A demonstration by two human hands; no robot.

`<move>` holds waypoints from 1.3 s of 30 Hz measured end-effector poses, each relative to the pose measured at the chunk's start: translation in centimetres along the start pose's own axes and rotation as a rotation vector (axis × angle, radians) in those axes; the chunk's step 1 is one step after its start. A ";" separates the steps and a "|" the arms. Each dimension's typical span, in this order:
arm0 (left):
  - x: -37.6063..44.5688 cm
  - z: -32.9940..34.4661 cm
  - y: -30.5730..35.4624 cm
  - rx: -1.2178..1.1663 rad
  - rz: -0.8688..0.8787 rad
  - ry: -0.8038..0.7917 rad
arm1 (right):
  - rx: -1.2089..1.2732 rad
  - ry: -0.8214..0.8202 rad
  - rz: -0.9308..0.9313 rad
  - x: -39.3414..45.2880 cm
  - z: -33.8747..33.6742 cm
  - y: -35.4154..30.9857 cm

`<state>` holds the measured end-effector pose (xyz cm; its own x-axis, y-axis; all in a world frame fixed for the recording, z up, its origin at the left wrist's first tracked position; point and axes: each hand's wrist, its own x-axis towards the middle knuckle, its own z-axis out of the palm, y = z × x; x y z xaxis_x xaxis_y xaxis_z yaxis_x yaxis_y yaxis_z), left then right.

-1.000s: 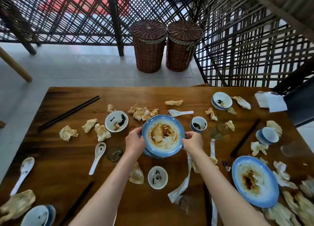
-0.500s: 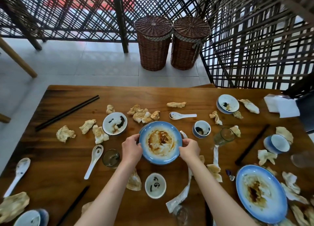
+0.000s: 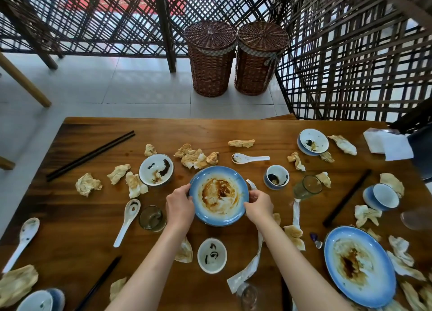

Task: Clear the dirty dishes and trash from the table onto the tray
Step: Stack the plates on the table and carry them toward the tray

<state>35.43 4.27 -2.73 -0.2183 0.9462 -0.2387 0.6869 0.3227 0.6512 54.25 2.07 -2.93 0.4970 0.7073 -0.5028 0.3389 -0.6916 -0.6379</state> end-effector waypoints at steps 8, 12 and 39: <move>0.6 -0.2 0.2 -0.072 -0.110 -0.059 | 0.149 -0.124 0.118 0.5 0.3 0.3; 1.4 -0.4 0.1 -0.064 -0.155 -0.127 | 0.210 -0.192 0.153 0.6 0.5 0.3; -2.5 -0.8 4.7 -0.249 -0.020 -0.189 | 0.324 -0.090 0.029 -2.3 -6.8 2.0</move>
<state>38.59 3.47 1.47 -0.0812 0.9265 -0.3675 0.4875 0.3585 0.7961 59.19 -1.92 0.91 0.4250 0.7084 -0.5636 0.0470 -0.6390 -0.7678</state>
